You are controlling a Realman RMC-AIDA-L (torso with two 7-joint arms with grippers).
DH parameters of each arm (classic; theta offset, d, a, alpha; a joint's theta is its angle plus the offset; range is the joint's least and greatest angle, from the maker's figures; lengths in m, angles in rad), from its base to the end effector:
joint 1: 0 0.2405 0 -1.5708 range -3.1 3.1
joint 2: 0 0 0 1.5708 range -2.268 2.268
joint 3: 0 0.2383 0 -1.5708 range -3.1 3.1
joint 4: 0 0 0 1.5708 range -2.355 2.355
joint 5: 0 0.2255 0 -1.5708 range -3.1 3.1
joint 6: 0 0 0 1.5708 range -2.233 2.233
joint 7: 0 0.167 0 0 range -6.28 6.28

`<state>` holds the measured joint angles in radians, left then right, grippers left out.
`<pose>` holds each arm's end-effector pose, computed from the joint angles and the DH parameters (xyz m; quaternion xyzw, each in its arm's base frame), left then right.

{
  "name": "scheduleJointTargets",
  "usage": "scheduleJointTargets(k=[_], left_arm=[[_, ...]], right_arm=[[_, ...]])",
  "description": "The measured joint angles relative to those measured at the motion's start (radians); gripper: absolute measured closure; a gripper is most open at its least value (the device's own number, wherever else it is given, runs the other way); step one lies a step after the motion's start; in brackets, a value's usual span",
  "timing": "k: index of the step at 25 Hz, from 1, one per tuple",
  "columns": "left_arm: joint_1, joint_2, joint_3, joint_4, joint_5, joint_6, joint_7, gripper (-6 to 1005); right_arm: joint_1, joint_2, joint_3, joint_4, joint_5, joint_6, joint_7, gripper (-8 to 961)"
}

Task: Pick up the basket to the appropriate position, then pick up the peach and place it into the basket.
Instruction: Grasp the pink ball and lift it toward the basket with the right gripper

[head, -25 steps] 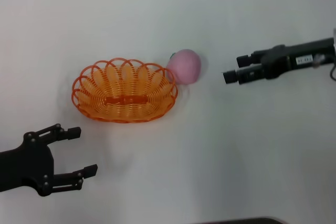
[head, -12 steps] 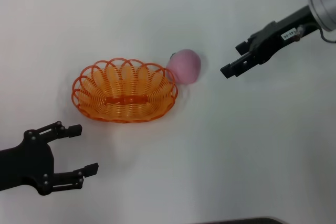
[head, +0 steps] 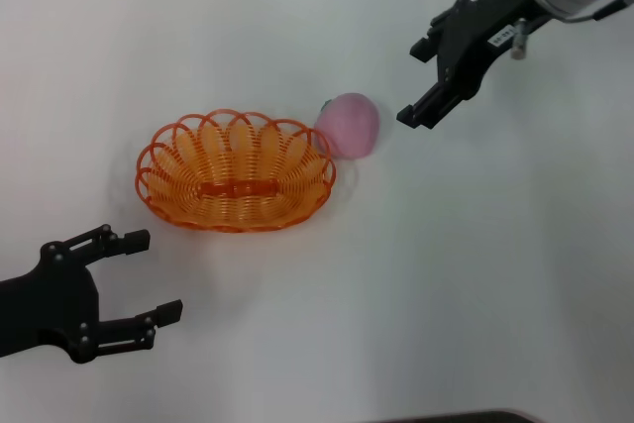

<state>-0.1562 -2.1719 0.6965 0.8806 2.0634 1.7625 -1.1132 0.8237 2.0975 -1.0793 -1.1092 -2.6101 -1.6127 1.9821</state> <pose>-0.3072 0.2255 -0.0110 -0.9525 -0.1688 -0.2157 0.1333 0.1542 0.3959 -0.0037 -0.9751 0.1313 -0.1504 0.0969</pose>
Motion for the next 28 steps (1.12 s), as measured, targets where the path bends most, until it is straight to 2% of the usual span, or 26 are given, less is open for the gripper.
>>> scheduleJointTargets(k=[12,19,28], left_arm=[[0.009,0.001,-0.011,-0.002,0.0,0.022,0.018,116],[0.007,0.001,-0.021,-0.001,-0.001,0.024,0.017,116],[0.009,0.001,-0.022,0.002,-0.001,0.033,0.015,115]], right_arm=[[0.018,0.012,-0.196,0.004,-0.012,0.117,-0.007,7],[0.03,0.014,-0.245,0.026,-0.007,0.135,0.007,6],[0.031,0.012,-0.344,0.092,0.039,0.231,0.028,6]])
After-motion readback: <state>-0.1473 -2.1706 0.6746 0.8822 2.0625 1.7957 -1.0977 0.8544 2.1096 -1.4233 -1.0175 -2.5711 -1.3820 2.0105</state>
